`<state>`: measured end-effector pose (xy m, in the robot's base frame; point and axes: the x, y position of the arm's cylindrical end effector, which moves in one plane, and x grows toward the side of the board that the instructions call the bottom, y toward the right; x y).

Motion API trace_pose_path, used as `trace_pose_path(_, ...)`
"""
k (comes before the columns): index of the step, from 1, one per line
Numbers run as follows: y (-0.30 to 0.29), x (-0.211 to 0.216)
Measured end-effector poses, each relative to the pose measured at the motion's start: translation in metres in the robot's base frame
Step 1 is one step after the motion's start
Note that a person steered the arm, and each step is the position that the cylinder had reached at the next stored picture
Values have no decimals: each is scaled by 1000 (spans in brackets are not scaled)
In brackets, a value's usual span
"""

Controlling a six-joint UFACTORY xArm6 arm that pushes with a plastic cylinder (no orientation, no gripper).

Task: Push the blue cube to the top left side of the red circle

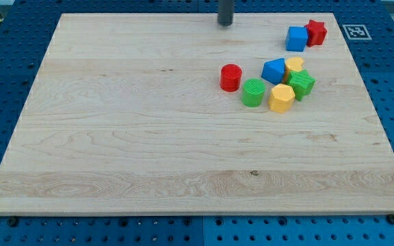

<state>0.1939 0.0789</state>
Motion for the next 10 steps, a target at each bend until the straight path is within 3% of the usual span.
trace_pose_path(1,30,-1)
trace_pose_path(3,222,6)
trace_pose_path(4,267,23)
trace_pose_path(6,237,86)
trace_pose_path(9,65,98)
trace_pose_path(10,32,98)
